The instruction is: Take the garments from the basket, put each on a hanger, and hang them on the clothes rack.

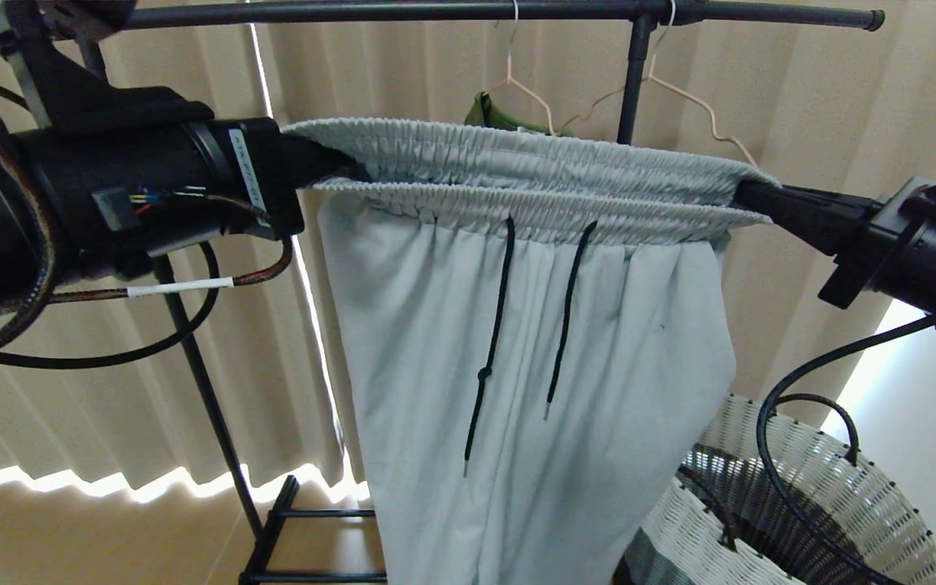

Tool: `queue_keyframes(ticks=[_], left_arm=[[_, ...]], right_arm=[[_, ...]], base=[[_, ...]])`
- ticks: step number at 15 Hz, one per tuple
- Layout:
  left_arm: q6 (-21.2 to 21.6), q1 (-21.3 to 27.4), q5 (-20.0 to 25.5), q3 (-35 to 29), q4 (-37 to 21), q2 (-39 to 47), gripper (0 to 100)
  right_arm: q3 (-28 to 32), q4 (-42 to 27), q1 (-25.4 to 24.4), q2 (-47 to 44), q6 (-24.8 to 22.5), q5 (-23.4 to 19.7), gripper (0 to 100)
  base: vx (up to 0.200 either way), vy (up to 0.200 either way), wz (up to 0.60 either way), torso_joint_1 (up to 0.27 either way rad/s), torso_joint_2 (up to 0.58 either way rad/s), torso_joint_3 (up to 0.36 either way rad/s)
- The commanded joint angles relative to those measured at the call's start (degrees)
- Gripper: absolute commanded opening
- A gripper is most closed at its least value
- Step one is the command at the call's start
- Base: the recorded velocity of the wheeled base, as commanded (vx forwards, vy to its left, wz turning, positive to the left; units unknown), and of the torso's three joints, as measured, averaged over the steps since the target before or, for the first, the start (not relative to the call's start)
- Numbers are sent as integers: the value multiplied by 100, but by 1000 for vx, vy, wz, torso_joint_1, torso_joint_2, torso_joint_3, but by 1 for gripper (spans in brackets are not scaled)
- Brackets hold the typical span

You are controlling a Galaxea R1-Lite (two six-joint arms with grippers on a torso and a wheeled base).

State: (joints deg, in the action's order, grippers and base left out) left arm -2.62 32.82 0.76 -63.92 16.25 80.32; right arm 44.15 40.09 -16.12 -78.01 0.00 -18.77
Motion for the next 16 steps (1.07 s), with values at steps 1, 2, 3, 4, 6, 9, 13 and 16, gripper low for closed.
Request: queue_keyframes(ticks=[1,2,3,4,6,9,13,16], left_arm=[[-2,32,-120,222,1,45,0],[-2,32,-207,309,10,36,0],[-2,32,-216,309,19,36,0],[-2,32,-216,283,10,36,0],[7,32,-216,248,10,27,0],[7,32,-207,266,19,18,0],[7,14,-216,257,19,36,0],[-2,-170,-225,389,19,-17,0]], right_arm=[[-56,16,-32,181,0,-12,0],[-21,16,-32,198,9,-21,0],[-21,16,-32,233,9,-30,0],[-38,16,-41,286,18,-47,0],[-47,-2,-41,330,18,-56,0],[-91,-37,-41,365,18,-47,0],[-162,-54,-41,374,18,-47,100],[-592,69,-50,699,26,-47,100]], base=[[0,0,0,0,0,0],[0,0,0,0,0,0],[0,0,0,0,0,0],[0,0,0,0,0,0],[0,0,0,0,0,0],[0,0,0,0,0,0],[0,0,0,0,0,0],[0,0,0,0,0,0]])
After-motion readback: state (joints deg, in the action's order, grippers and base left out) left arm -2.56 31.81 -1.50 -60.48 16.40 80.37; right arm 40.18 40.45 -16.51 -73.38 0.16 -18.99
